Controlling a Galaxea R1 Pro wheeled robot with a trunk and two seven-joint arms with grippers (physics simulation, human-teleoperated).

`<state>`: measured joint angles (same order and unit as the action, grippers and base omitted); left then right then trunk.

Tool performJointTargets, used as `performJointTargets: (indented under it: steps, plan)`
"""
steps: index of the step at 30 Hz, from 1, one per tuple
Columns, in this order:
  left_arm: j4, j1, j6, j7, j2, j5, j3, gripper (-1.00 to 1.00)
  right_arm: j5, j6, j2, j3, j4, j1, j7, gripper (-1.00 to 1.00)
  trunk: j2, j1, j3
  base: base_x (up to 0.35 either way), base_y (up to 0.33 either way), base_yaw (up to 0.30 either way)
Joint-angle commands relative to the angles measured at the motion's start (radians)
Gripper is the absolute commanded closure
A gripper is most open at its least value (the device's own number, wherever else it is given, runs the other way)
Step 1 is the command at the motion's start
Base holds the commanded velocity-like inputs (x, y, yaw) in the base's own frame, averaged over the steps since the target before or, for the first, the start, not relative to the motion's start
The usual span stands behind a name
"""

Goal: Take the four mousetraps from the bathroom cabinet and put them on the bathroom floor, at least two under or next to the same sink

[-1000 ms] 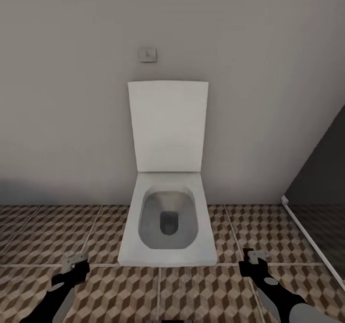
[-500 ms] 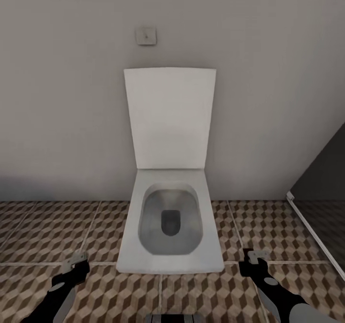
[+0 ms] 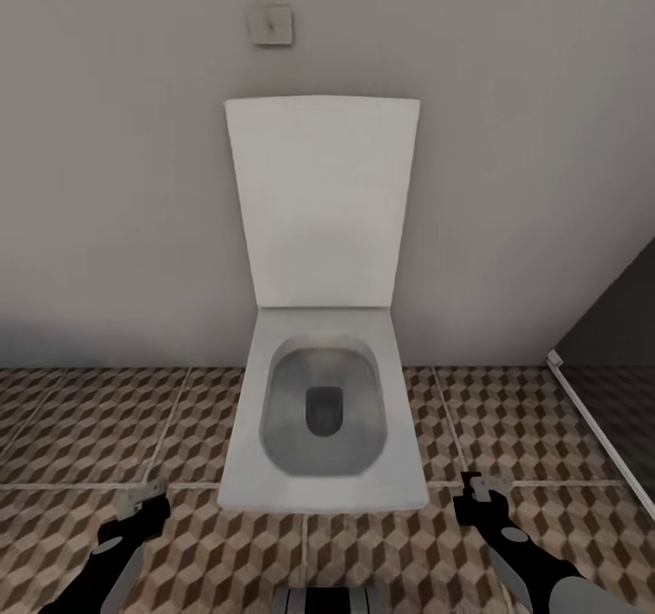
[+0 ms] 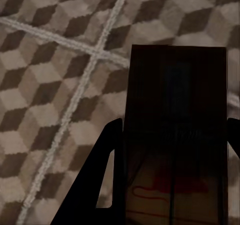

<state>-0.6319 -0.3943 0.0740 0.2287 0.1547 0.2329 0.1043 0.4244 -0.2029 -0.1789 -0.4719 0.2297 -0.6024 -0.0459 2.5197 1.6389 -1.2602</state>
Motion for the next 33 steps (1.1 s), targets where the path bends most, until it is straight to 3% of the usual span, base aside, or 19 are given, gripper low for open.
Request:
performJointTargets:
  steps: [1,8,13,18,21,33]
  plan:
    - [-0.003,0.0,0.006,0.007,0.0,0.007,-0.001,1.0,0.008,-0.003,-0.001,-0.007,0.001,0.0,-0.002,1.0,0.001,0.0,-0.005,0.0,0.0,0.0]
    - [-0.086,-0.001,0.016,0.001,0.001,0.007,-0.002,1.0,0.007,0.0,-0.009,-0.003,0.089,-0.002,-0.003,1.0,0.002,0.003,-0.032,0.0,0.0,0.0]
    - [-0.184,-0.003,0.122,0.004,0.002,0.007,-0.003,1.0,0.008,0.009,-0.01,-0.001,0.159,-0.004,-0.031,1.0,0.003,0.006,-0.051,0.0,0.0,0.0]
    - [-0.249,-0.008,0.167,0.004,0.003,0.007,-0.003,1.0,0.007,0.015,-0.01,-0.001,0.208,-0.008,-0.082,1.0,0.005,0.008,-0.07,0.0,0.0,0.0]
    - [-0.261,-0.014,0.172,0.0,0.003,0.008,-0.003,1.0,0.007,0.025,-0.01,-0.001,0.233,-0.015,-0.093,1.0,0.005,0.009,-0.082,0.0,0.0,0.0]
    - [-0.266,-0.018,0.166,-0.01,-0.002,0.008,-0.007,1.0,0.011,0.033,-0.01,-0.001,0.244,-0.022,-0.099,1.0,0.005,0.01,-0.086,0.0,0.0,0.0]
